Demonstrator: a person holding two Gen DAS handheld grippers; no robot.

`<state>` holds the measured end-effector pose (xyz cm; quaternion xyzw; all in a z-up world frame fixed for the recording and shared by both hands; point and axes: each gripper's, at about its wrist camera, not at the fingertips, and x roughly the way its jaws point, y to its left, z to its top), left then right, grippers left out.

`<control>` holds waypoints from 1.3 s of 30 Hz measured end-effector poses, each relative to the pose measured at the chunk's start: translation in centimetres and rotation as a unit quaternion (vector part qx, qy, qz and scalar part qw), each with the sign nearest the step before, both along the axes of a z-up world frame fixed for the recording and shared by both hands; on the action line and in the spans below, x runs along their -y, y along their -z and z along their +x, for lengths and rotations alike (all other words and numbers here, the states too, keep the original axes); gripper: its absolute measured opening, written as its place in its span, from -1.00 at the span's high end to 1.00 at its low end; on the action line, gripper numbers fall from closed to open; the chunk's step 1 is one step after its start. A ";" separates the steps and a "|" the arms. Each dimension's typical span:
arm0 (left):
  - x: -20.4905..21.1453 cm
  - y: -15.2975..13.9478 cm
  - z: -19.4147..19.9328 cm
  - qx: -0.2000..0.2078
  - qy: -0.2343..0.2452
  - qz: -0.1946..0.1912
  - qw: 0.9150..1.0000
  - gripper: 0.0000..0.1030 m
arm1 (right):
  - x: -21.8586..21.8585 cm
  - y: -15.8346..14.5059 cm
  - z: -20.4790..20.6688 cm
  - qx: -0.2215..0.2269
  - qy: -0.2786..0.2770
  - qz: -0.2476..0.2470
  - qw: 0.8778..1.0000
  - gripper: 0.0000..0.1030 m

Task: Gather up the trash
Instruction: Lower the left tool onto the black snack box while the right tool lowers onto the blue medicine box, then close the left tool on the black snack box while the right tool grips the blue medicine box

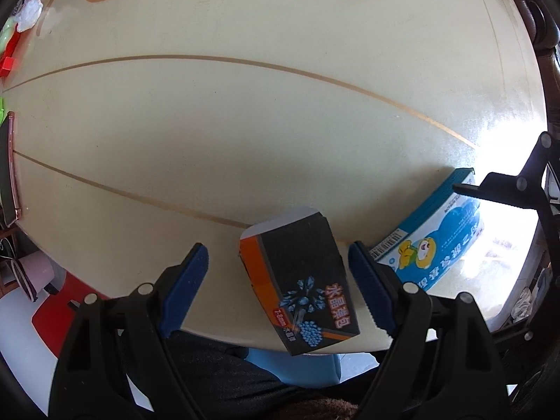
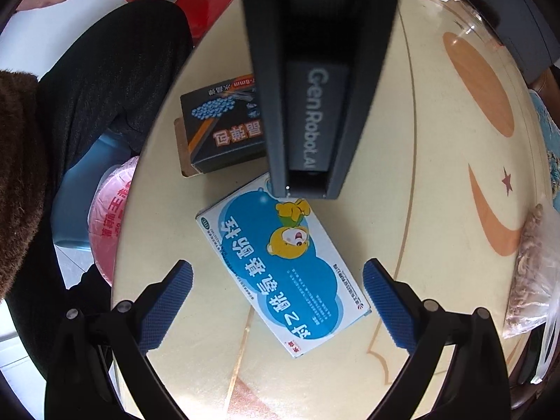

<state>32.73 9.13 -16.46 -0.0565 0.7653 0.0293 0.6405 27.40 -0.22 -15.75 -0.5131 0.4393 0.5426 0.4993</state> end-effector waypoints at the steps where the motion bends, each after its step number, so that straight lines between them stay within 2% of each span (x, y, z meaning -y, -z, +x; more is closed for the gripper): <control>1: -0.1 0.3 0.0 -0.003 -0.002 0.000 1.000 -0.55 | -0.1 0.3 0.2 -0.005 0.000 -0.002 1.000 -0.76; 4: -0.3 0.9 -0.1 -0.009 -0.006 -0.007 1.000 -0.55 | -0.2 1.2 0.8 -0.005 0.004 -0.012 1.000 -0.58; 9: -0.1 1.5 -0.2 -0.010 -0.005 -0.007 1.000 -0.55 | -0.1 1.4 1.6 -0.018 0.024 -0.011 0.999 -0.56; 16: 0.2 1.2 0.2 -0.006 0.002 0.002 1.000 -0.55 | 0.6 1.1 2.3 -0.017 0.105 0.001 0.994 -0.55; 19: 0.5 1.0 0.0 -0.002 0.006 0.010 1.000 -0.44 | 1.1 0.8 2.6 -0.012 0.149 0.006 0.989 -0.54; 22: 0.5 0.6 -0.1 0.004 0.003 0.011 1.000 -0.22 | 1.7 0.6 2.8 -0.010 0.204 0.012 0.979 -0.53; 26: 0.6 0.5 -0.4 0.006 0.004 0.002 1.000 -0.21 | 2.2 0.2 2.1 -0.005 0.256 0.017 0.967 -0.42; 28: 0.6 0.4 -0.6 0.009 0.004 -0.001 1.000 -0.21 | 2.1 -0.3 1.6 0.015 0.272 0.021 0.962 -0.39; 29: 0.6 0.2 -0.6 0.012 0.006 0.000 1.000 -0.21 | 2.7 -0.6 1.8 0.026 0.289 0.021 0.957 -0.38; 31: 0.8 -0.3 -0.8 0.020 0.012 -0.002 1.000 -0.20 | 3.3 -1.3 1.9 0.003 0.323 0.039 0.946 -0.38; 35: 1.4 -1.7 -1.4 0.041 0.027 -0.003 0.999 -0.20 | 4.3 -2.6 2.6 0.022 0.366 0.048 0.929 -0.37; 39: 2.2 -3.1 -2.7 0.066 0.046 -0.007 0.997 -0.17 | 5.9 -4.1 3.0 0.031 0.416 0.058 0.907 -0.37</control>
